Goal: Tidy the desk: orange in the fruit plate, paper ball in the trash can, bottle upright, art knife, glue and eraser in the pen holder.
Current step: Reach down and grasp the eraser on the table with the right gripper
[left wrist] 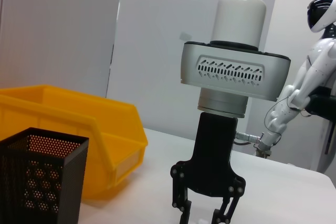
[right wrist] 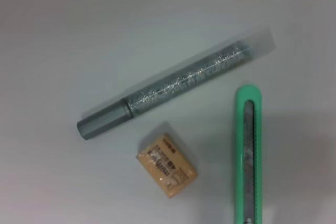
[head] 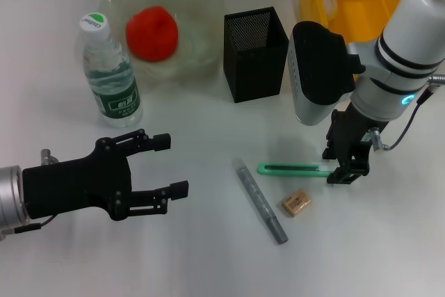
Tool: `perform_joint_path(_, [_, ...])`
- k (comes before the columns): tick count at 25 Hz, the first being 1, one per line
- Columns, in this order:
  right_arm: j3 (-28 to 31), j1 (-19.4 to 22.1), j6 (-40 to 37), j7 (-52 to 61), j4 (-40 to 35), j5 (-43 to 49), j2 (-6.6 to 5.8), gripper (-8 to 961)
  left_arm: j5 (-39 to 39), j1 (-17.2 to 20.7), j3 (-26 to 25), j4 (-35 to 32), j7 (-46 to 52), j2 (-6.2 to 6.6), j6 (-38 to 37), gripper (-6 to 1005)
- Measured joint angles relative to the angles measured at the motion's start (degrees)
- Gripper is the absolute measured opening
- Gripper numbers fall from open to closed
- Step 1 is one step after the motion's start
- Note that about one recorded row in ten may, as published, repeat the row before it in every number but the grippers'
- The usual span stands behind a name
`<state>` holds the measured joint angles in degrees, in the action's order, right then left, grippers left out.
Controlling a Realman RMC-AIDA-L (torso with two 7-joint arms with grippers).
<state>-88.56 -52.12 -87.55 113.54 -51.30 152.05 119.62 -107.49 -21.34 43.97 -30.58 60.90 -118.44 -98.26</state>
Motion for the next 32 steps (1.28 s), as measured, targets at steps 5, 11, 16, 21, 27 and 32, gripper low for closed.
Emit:
perform_joint_path(5, [-1.1, 0.0, 0.0, 0.4, 0.0, 0.0, 0.08, 390, 0.0, 0.0, 0.0, 0.0, 0.0, -0.03, 0.0, 859])
perform_joint_path(11, [-1.4, 0.0, 0.1, 0.4, -0.2, 0.0, 0.08, 376, 0.0, 0.0, -0.1, 0.0, -0.1, -0.03, 0.0, 859])
perform_joint_path(16, [-1.4, 0.0, 0.1, 0.5, -0.3, 0.0, 0.08, 365, 0.0, 0.1, 0.0, 0.0, -0.1, -0.03, 0.0, 859])
perform_joint_path(21, [-1.4, -0.3, 0.0, 0.5, -0.2, 0.0, 0.08, 362, 0.0, 0.1, 0.0, 0.0, -0.1, -0.03, 0.0, 859])
perform_joint_path(27, [-1.4, -0.3, -0.1, 0.6, 0.0, 0.0, 0.08, 358, 0.0, 0.1, 0.1, 0.0, -0.1, -0.03, -0.1, 859])
perform_joint_path(32, [-1.4, -0.3, -0.1, 0.6, 0.0, 0.0, 0.09, 355, 0.0, 0.0, 0.1, 0.0, -0.1, -0.03, -0.3, 859])
